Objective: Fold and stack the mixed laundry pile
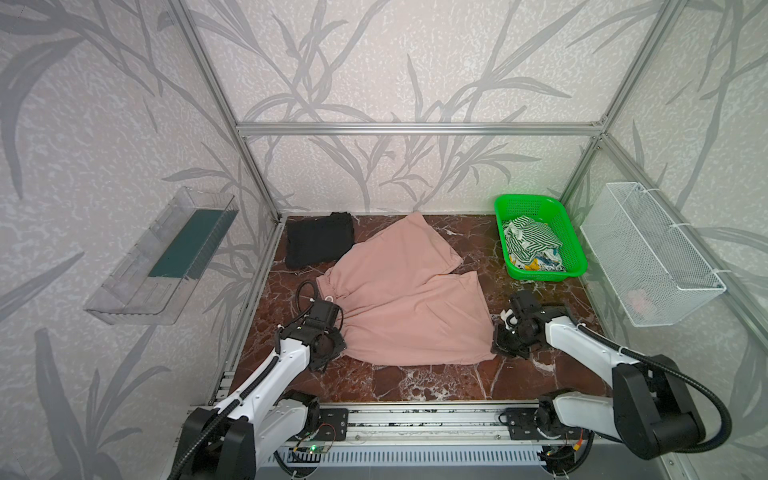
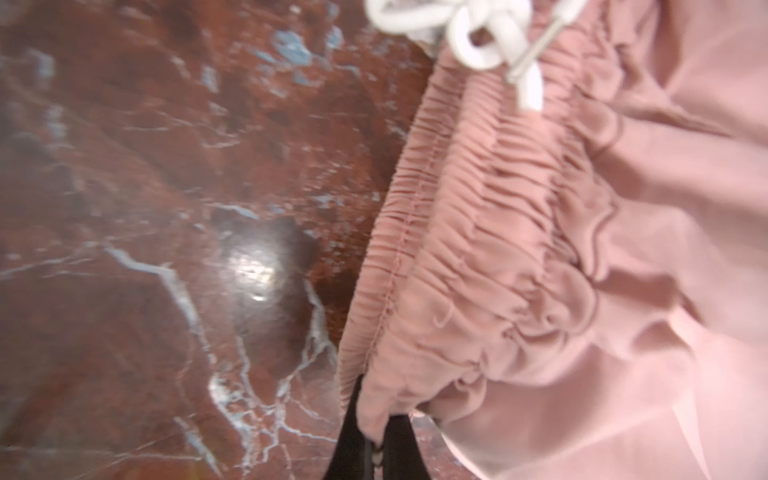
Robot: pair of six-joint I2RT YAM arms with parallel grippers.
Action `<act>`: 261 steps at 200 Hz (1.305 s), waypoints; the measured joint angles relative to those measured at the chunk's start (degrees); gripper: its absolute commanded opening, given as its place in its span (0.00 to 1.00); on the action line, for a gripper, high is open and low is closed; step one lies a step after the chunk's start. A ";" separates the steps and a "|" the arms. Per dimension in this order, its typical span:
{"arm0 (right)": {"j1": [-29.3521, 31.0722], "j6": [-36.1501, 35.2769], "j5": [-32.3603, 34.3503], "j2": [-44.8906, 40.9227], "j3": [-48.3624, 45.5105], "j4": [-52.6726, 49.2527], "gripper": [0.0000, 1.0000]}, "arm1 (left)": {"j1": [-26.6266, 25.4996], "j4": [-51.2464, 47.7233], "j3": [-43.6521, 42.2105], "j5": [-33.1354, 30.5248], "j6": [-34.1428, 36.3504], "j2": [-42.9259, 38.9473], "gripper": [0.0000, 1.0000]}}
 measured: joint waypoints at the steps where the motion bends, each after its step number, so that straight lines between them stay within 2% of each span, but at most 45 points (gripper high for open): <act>1: 0.00 -0.02 0.15 -0.13 0.07 -0.13 0.02 | 0.00 0.07 0.00 0.11 0.04 0.00 0.00; 36: -0.02 -2.10 8.52 -7.34 5.55 -4.55 0.00 | -2.29 0.85 0.72 6.25 1.25 1.49 0.00; 65: -0.02 -3.85 13.86 -10.32 6.99 -5.86 0.00 | -6.01 -0.70 3.19 10.25 1.86 1.70 0.07; 97: -0.04 -4.52 16.57 -10.16 6.99 -7.37 0.00 | -8.87 -5.88 6.36 12.31 1.05 1.29 0.25; 131: -0.04 -4.52 17.62 -10.16 6.99 -7.39 0.00 | -9.99 -12.46 9.01 11.96 -0.76 -1.07 0.57; 143: -0.04 -4.63 17.75 -10.19 6.99 -7.39 0.00 | -10.05 -13.57 9.05 11.37 -1.75 -2.08 0.62; 166: -0.04 -4.79 17.79 -10.19 6.99 -7.39 0.00 | -10.40 -13.00 7.43 10.58 -3.67 -3.34 0.63; 218: -0.04 -4.87 17.66 -10.88 6.38 -7.32 0.00 | -13.22 -6.01 -2.47 10.38 -10.47 -4.42 0.61; 261: -0.04 -4.87 17.44 -10.97 5.79 -7.17 0.00 | -14.08 -2.69 -2.89 8.39 -12.76 -4.04 0.58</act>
